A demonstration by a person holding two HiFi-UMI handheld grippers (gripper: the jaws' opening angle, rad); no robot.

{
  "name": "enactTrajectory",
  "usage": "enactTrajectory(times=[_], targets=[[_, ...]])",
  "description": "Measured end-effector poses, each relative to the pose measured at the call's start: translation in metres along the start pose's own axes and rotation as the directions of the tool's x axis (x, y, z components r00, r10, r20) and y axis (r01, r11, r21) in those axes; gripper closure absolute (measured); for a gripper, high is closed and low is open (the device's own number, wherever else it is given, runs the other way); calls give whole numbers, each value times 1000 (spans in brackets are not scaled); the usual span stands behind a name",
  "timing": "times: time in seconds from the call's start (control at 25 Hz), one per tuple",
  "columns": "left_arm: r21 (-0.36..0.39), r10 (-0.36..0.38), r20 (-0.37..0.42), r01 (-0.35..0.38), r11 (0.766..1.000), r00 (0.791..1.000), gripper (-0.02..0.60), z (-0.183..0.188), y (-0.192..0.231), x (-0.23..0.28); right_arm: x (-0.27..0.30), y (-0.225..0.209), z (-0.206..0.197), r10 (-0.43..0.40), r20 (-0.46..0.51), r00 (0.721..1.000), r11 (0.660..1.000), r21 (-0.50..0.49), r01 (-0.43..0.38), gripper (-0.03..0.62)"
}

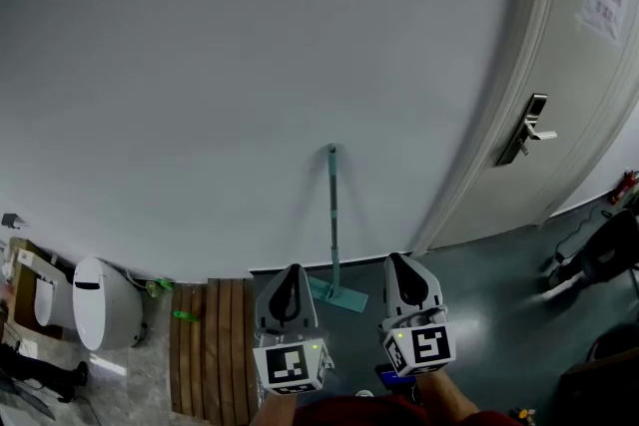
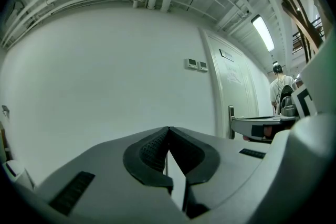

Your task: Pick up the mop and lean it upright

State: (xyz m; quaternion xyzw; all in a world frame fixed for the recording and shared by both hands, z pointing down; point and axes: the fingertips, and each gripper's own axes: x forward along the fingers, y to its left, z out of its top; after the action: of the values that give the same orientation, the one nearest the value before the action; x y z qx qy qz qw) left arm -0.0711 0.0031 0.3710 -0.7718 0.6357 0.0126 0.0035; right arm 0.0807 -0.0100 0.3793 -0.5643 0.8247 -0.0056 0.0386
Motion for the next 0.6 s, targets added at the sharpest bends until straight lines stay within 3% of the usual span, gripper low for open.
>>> enactTrajectory(times=[0.6], targets=[[-25, -77, 23, 77, 997, 997, 568, 9, 78, 83, 113, 28, -1, -57, -4, 998, 998, -31, 57, 576]])
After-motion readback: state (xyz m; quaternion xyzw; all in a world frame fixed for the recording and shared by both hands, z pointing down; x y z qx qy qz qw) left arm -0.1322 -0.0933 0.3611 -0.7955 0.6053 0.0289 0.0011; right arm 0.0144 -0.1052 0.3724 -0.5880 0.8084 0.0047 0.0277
